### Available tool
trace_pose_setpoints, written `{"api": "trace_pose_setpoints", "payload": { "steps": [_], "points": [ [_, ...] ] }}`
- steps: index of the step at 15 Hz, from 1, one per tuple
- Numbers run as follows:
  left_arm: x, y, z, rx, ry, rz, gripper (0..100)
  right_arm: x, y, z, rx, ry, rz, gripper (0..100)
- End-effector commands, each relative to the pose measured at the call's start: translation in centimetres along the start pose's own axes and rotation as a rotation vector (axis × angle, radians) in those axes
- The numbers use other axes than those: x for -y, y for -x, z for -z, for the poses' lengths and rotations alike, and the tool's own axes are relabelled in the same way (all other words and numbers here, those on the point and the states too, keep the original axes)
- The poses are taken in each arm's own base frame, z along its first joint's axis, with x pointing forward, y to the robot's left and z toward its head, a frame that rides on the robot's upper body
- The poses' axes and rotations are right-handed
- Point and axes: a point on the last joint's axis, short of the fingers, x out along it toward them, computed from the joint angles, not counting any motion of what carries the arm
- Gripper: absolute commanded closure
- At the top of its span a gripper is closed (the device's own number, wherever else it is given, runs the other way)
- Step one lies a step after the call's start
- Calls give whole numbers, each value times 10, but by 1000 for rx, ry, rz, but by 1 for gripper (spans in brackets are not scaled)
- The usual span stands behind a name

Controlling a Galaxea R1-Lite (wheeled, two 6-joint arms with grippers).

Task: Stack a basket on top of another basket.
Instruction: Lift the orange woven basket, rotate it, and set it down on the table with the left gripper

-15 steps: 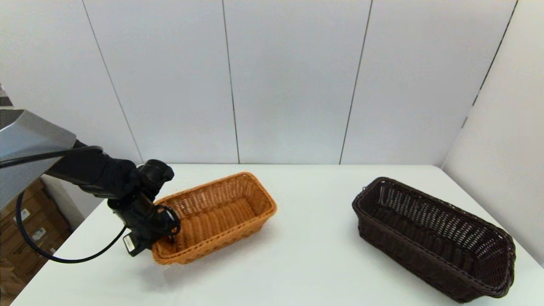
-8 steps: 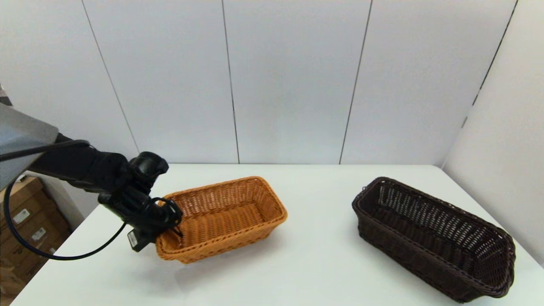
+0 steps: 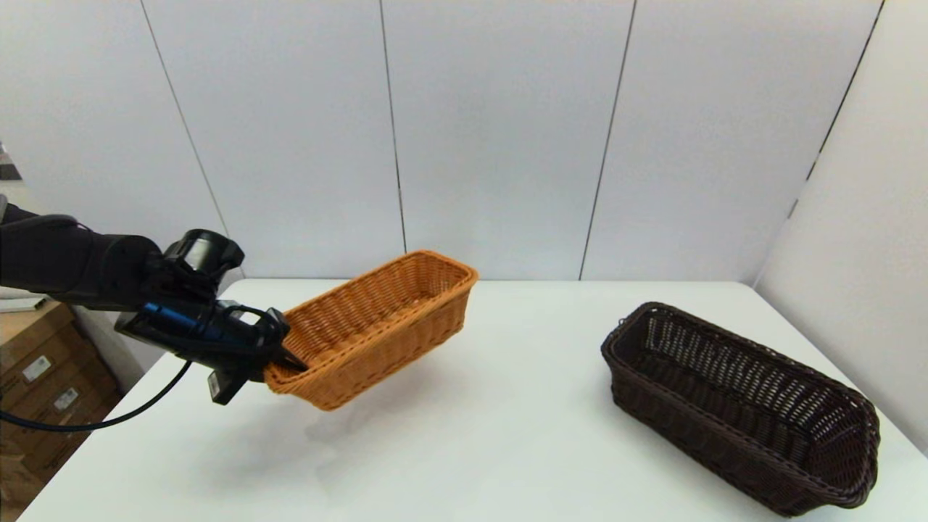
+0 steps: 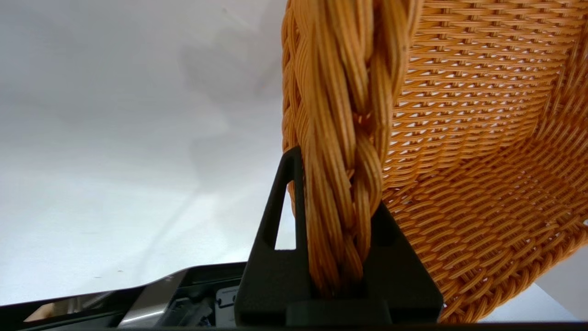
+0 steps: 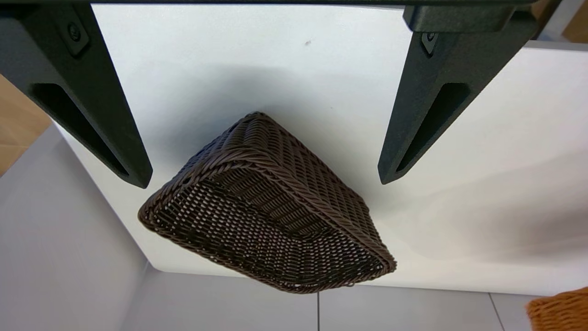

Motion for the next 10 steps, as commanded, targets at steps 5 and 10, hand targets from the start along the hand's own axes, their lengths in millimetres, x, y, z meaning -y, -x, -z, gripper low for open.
{"api": "trace_pose_setpoints", "payload": {
  "steps": [5, 10],
  "points": [
    [30, -19, 37, 9, -506, -195, 100, 0, 0, 0, 0, 3, -2, 0],
    [89, -49, 57, 58, -688, -184, 100, 0, 0, 0, 0, 3, -2, 0]
  ]
}}
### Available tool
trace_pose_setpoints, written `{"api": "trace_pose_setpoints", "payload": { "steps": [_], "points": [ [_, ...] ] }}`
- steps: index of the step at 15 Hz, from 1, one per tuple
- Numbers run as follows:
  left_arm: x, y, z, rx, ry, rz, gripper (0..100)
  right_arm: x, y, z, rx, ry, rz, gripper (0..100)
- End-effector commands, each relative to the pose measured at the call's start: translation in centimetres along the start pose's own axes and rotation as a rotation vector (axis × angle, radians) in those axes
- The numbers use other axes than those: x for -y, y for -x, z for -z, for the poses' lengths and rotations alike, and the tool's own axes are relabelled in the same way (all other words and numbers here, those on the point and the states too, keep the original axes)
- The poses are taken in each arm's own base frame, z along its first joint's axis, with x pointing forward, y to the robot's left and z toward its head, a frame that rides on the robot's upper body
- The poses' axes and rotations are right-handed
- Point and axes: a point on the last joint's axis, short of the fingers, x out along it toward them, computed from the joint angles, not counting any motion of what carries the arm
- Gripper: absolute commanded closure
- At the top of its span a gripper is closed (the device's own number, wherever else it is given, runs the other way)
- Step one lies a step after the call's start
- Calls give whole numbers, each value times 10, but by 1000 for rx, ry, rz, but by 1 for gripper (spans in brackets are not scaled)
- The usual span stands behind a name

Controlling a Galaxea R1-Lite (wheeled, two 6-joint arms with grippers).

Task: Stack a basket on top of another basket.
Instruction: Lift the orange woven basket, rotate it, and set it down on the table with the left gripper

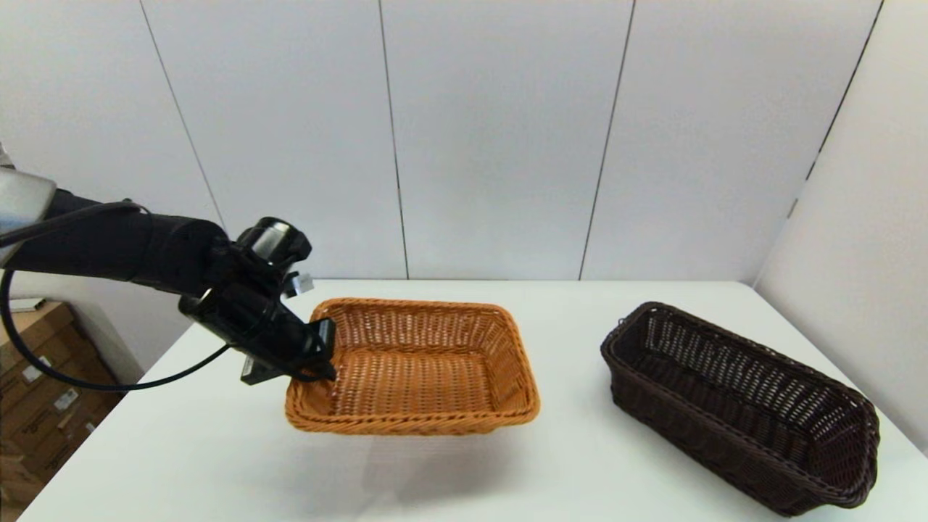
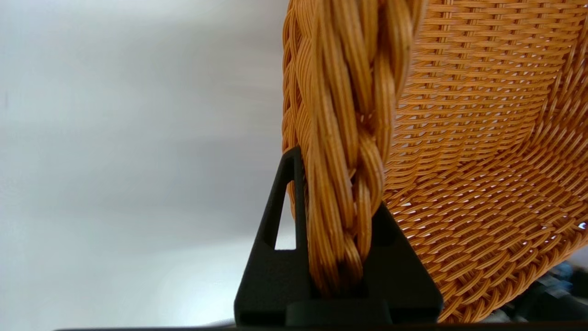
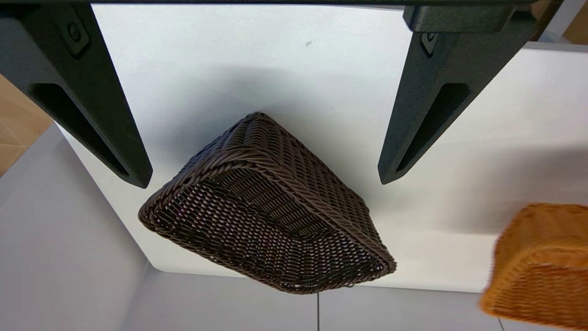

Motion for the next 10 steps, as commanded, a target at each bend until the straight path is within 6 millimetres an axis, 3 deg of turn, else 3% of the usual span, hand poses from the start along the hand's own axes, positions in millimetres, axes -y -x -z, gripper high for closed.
{"api": "trace_pose_setpoints", "payload": {
  "steps": [1, 5, 7, 10],
  "points": [
    [54, -20, -10, -4, -72, 37, 100, 0, 0, 0, 0, 1, -1, 0],
    [92, -52, -8, -51, -108, 52, 100, 0, 0, 0, 0, 1, -1, 0],
    [100, -68, -3, -82, -128, 44, 100, 0, 0, 0, 0, 1, -1, 0],
    [95, -79, -1, -112, -113, 21, 100, 0, 0, 0, 0, 1, -1, 0]
  ]
}}
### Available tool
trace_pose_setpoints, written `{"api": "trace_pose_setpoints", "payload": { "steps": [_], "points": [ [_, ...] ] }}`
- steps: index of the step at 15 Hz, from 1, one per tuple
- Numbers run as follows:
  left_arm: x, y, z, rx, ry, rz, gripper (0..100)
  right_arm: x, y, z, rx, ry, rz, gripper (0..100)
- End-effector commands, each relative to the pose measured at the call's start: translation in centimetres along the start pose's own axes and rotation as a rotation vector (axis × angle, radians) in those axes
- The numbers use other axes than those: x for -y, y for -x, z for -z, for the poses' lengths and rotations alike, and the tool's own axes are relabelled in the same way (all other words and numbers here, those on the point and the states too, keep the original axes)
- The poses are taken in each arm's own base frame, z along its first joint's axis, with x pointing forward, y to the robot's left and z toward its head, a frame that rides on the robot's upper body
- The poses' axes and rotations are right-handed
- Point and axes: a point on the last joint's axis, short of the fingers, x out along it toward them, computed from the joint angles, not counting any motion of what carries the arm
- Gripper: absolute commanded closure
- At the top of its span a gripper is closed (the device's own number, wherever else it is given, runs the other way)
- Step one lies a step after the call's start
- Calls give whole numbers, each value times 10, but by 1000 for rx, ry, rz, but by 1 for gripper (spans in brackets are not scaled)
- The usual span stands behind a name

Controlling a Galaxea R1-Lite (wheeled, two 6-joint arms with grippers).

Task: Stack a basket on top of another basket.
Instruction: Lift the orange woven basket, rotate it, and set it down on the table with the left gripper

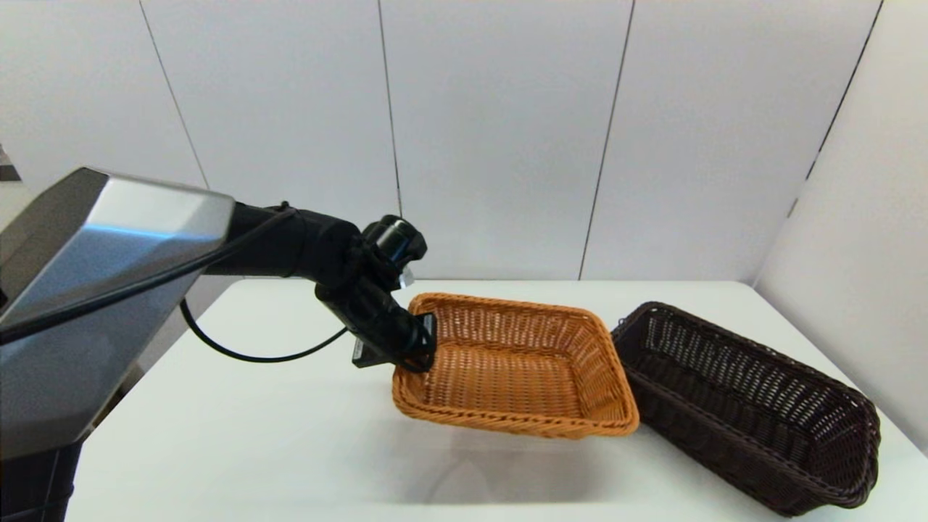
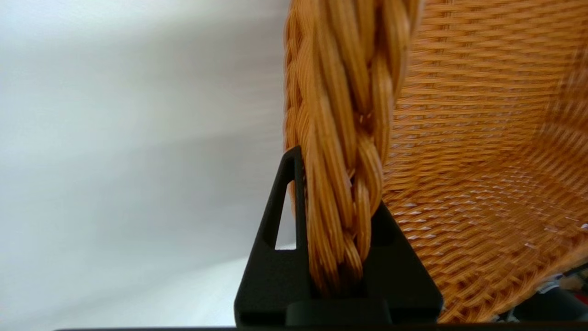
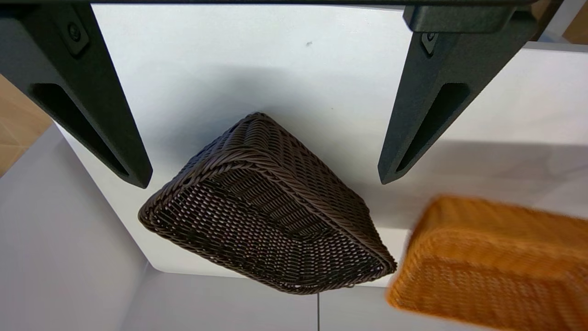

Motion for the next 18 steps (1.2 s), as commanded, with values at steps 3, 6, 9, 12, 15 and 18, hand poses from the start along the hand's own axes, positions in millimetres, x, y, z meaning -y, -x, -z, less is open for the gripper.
{"api": "trace_pose_setpoints", "payload": {
  "steps": [3, 6, 9, 12, 15, 18],
  "points": [
    [-25, -25, 2, -80, 56, -58, 100, 0, 0, 0, 0, 1, -1, 0],
    [-39, -6, 0, -56, 73, -55, 100, 0, 0, 0, -1, 1, -1, 0],
    [-51, -3, 0, -60, 79, -68, 100, 0, 0, 0, -6, 4, -3, 0],
    [-51, -6, 1, -70, 83, -67, 100, 0, 0, 0, -10, 15, -5, 0],
    [-50, -11, 2, -82, 76, -67, 100, 0, 0, 0, -10, 16, -5, 0],
    [-45, -14, 5, -92, 65, -67, 0, 0, 0, 0, -10, 16, -5, 0]
  ]
}}
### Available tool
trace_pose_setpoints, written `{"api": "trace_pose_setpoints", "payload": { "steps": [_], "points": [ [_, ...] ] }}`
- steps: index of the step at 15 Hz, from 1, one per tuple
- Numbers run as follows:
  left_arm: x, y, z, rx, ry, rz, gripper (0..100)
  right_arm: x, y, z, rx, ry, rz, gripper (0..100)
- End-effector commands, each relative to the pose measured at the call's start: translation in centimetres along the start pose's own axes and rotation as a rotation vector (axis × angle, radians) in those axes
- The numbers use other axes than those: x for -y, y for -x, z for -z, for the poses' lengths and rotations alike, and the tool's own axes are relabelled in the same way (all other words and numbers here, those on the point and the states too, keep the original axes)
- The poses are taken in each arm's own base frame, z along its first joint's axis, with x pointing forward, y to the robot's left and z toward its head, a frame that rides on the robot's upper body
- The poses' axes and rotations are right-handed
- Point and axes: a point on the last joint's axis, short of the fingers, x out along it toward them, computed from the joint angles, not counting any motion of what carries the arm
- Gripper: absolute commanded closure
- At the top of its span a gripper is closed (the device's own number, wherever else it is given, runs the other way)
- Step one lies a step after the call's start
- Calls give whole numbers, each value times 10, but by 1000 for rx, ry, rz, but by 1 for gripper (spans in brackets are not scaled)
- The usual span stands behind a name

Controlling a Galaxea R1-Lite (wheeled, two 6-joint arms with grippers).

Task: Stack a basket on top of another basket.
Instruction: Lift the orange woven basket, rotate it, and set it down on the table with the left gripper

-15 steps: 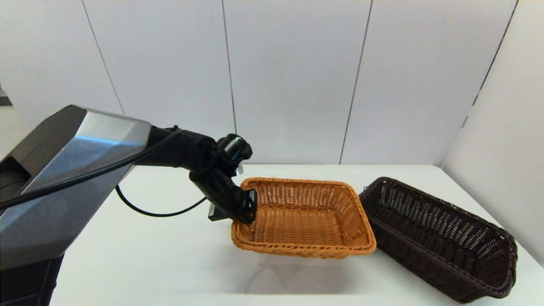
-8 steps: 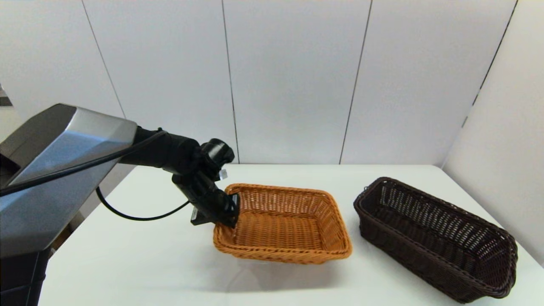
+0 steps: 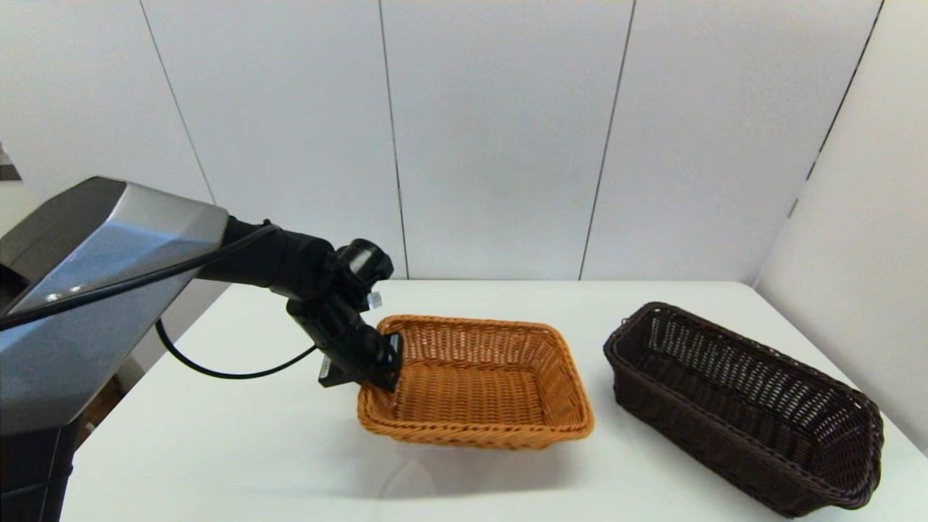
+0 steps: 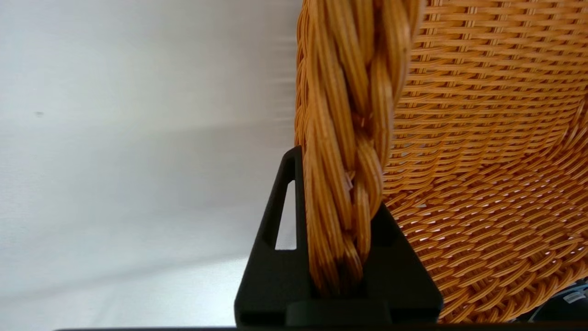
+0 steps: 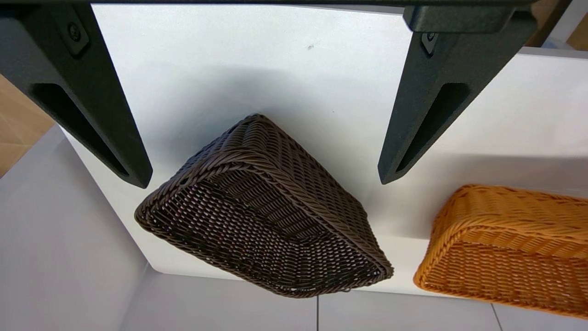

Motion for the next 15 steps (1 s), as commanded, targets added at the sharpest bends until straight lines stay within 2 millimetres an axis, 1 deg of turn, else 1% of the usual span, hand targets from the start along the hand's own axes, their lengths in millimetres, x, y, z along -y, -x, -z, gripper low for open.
{"api": "trace_pose_setpoints", "payload": {
  "steps": [1, 5, 7, 9, 12, 14, 15],
  "points": [
    [3, -3, 2, -13, -6, -1, 0, 0, 0, 0, -1, 1, -1, 0],
    [7, 4, 4, 1, -21, 5, 0, 0, 0, 0, 1, 0, -1, 0],
    [6, 19, 6, 23, -19, 14, 0, 0, 0, 0, 2, 0, -1, 0],
    [-6, 51, 3, 77, -1, 25, 0, 0, 0, 0, 2, 0, -1, 0],
    [-44, 108, 7, 143, 39, 8, 0, 0, 0, 0, 2, 0, -1, 0],
    [-67, 146, 20, 198, 59, -4, 0, 0, 0, 0, 2, 0, -1, 0],
    [-78, 166, 30, 232, 71, -11, 0, 0, 0, 0, 4, 0, -1, 0]
  ]
}}
